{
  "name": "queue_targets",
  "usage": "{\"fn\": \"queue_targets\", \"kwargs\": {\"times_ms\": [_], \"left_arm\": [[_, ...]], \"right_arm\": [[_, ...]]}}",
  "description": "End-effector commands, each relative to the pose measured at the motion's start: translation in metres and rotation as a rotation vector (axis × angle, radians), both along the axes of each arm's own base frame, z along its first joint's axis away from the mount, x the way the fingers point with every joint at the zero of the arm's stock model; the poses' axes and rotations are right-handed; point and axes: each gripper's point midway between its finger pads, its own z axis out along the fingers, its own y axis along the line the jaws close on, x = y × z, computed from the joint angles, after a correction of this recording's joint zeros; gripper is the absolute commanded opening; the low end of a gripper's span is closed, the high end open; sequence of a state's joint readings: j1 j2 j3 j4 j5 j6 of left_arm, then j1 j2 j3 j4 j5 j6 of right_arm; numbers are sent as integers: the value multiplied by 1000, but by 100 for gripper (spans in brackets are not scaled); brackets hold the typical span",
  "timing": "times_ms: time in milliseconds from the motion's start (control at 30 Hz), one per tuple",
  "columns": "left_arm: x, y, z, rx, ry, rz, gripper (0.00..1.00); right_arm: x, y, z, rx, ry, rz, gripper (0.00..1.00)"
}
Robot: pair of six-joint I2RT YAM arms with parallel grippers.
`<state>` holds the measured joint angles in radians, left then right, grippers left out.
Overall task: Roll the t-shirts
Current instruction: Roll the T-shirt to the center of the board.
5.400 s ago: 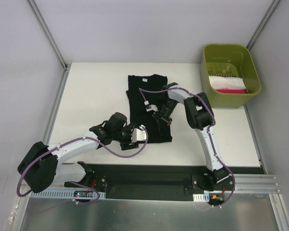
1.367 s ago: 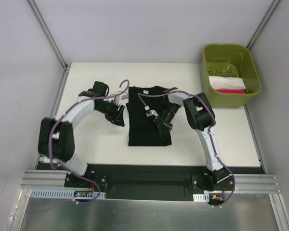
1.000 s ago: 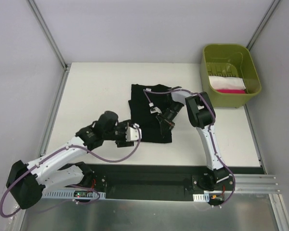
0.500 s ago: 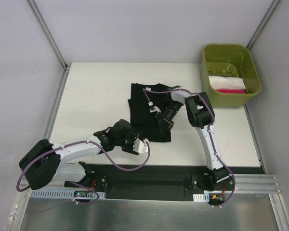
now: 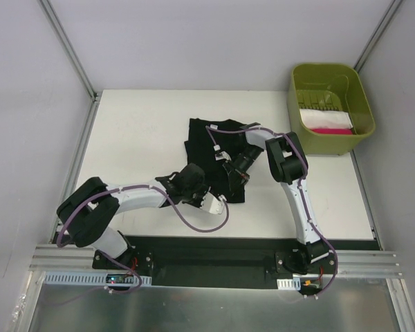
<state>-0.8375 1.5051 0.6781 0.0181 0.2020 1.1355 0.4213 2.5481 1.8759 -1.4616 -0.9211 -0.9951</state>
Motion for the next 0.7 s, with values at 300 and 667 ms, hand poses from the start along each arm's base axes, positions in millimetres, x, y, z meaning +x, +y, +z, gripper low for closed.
{"fn": "queue_targets", "kwargs": {"times_ms": [300, 667], "left_arm": [[-56, -3, 40, -70, 663, 82, 0], [-40, -19, 68, -190, 960, 176, 0]], "right_arm": [[87, -76, 128, 129, -558, -302, 96], [-9, -55, 117, 318, -1441, 150, 96]]}}
